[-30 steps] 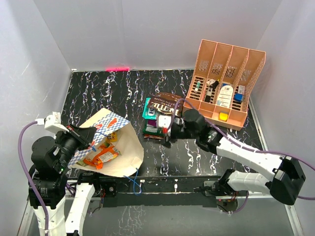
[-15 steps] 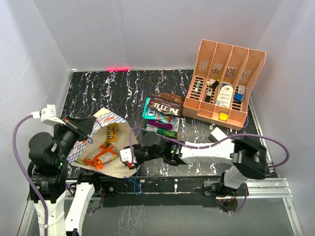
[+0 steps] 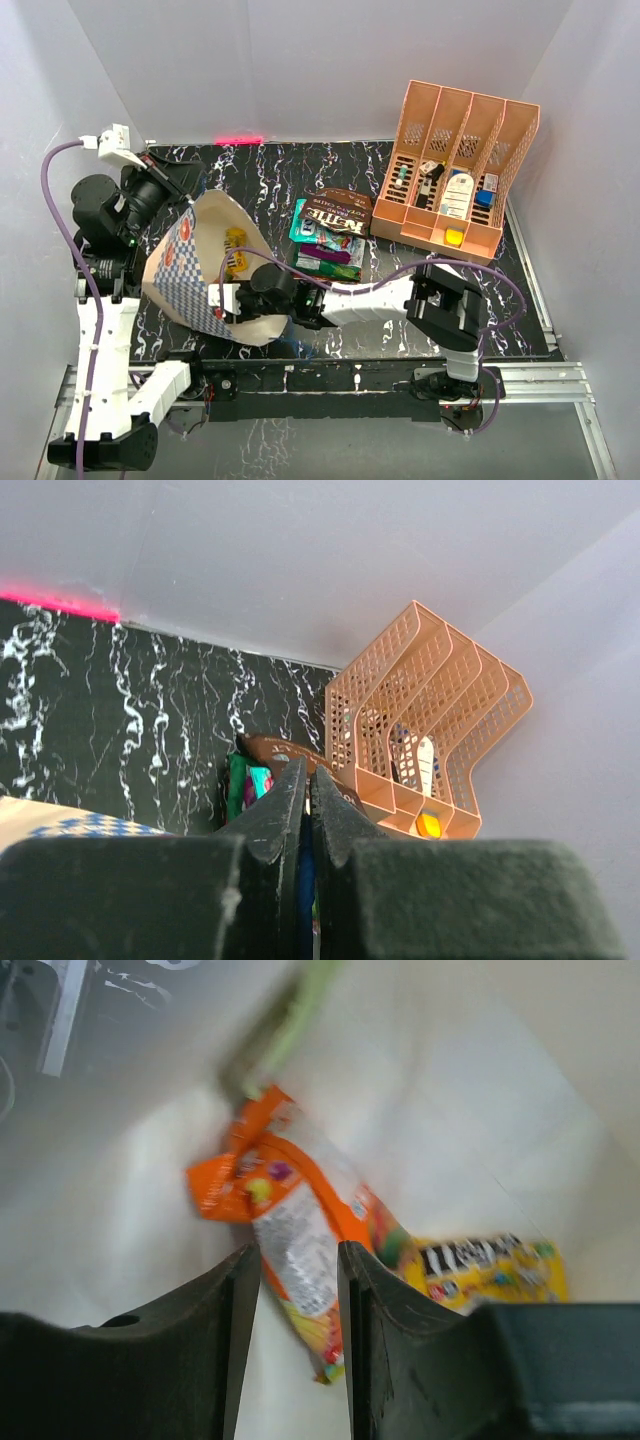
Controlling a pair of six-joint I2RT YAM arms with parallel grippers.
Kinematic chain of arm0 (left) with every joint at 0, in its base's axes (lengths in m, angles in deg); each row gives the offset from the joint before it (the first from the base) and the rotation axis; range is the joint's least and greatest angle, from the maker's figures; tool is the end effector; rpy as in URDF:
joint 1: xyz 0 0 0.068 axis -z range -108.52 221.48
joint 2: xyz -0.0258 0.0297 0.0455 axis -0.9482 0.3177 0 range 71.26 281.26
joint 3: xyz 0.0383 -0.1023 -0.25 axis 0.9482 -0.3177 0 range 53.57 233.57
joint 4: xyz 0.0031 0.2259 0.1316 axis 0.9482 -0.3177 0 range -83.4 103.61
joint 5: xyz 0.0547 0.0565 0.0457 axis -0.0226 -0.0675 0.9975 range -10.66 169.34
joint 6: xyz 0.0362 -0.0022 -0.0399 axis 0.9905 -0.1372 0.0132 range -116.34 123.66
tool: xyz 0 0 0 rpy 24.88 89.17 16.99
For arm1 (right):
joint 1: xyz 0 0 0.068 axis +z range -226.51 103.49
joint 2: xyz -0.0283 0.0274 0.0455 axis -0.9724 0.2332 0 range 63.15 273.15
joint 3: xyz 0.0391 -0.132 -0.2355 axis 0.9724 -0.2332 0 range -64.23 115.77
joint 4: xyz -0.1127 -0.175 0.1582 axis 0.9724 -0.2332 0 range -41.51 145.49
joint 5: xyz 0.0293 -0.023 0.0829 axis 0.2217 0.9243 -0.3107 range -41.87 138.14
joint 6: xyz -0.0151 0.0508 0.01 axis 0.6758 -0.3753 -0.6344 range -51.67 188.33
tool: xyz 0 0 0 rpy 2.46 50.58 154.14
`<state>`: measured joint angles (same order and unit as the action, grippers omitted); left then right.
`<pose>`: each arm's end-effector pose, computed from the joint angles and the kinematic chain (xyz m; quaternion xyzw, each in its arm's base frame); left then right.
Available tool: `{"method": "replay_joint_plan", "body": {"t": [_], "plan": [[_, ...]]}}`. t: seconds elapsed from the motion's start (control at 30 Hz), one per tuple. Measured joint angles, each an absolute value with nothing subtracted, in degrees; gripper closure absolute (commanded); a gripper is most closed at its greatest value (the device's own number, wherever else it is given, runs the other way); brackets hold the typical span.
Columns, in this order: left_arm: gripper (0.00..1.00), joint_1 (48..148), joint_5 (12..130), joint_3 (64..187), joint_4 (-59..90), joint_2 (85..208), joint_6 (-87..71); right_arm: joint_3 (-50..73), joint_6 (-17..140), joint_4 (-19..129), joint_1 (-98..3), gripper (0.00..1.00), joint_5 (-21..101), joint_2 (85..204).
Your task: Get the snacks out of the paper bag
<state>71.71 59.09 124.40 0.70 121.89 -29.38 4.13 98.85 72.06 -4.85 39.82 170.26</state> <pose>0.1682 -0.0131 0.4722 -0.0571 0.6612 -0.3229 0.6748 0.1296 0.4074 0.2181 -0.6695 0.4883 0.2518 0.4999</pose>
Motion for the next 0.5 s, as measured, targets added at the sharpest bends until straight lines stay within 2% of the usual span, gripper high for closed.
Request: {"method": "replay_joint_plan", "body": {"t": [0.1, 0.27, 0.5], "plan": [[1.00, 71.71, 55.18, 123.40, 4.00, 122.11, -29.70, 4.35, 97.32, 72.52, -4.09, 0.60, 39.75, 170.68], [1.00, 71.71, 46.72, 114.70, 10.58, 116.80, -32.98, 5.00, 94.35, 74.62, -1.71, 0.58, 38.38, 173.48], [1.00, 71.93, 44.42, 111.77, 3.21, 109.10, -32.55, 4.96, 93.87, 75.15, -1.03, 0.48, 39.86, 175.42]]}}
